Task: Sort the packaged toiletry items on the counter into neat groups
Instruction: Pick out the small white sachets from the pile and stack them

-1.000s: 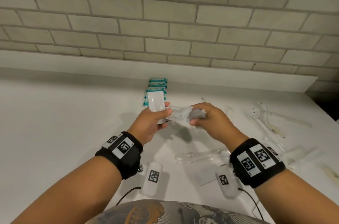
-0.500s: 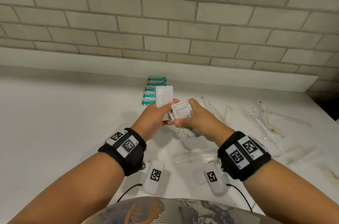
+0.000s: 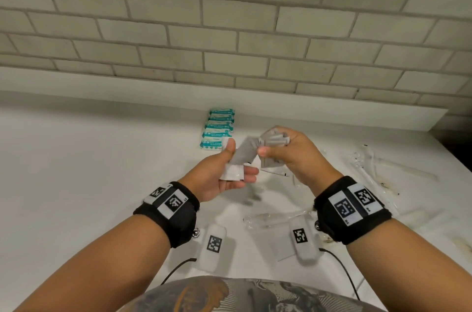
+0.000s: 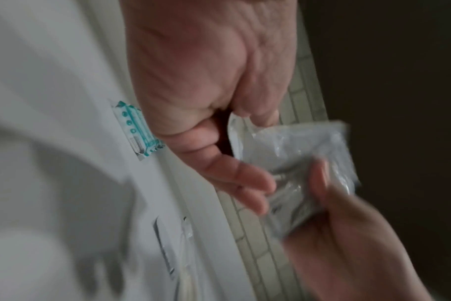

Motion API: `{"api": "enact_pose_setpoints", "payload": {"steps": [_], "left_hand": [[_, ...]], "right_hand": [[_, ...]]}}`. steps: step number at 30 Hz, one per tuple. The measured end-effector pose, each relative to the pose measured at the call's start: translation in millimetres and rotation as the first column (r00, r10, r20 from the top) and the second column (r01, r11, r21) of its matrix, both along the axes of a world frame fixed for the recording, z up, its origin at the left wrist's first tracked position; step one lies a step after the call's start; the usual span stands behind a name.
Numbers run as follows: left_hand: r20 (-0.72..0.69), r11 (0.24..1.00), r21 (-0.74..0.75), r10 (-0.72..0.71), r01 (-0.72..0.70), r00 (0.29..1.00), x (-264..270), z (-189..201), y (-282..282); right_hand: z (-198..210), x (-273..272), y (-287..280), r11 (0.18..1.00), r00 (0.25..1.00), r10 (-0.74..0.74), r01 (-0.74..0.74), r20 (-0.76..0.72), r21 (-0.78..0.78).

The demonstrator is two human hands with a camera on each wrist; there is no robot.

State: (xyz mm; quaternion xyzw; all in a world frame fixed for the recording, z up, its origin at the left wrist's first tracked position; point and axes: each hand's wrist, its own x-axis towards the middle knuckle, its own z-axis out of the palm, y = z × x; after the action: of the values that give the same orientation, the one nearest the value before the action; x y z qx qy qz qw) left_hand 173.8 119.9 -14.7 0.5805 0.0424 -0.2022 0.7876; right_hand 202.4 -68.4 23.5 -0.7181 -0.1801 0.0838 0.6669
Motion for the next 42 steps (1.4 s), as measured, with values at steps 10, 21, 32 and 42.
{"api": "enact_pose_setpoints", "payload": {"steps": [10,21,32,42], "left_hand": [[0.179,0.956,0.104,0.254,-0.275,0.95,8.7,-10.9,17.2],[0.273,0.956,0.124,0.223,-0.264,0.936,14.2,4.4,-5.7],[0.218,0.935,0.323,0.076,-0.145,0.973,10.5,-13.8,17.2],[0.316,0.853,0.513,-0.079,-0.1,0.946,10.1,0.5,10.2]], "right_hand": [[-16.5,-13.2,-27.1,0.911,0.995,-0.006,-0.036,-0.102,-0.412],[-19.9,-19.5,24.2,0.922,0.993,-0.022,-0.024,-0.115,-0.386],[-10.1,-3.6,-17.7,0.966,0.977,-0.206,0.195,-0.053,-0.172],[15.6,-4.1,-19.8,0.936,1.0,-0.002,0.013,0.031,-0.352]]}}
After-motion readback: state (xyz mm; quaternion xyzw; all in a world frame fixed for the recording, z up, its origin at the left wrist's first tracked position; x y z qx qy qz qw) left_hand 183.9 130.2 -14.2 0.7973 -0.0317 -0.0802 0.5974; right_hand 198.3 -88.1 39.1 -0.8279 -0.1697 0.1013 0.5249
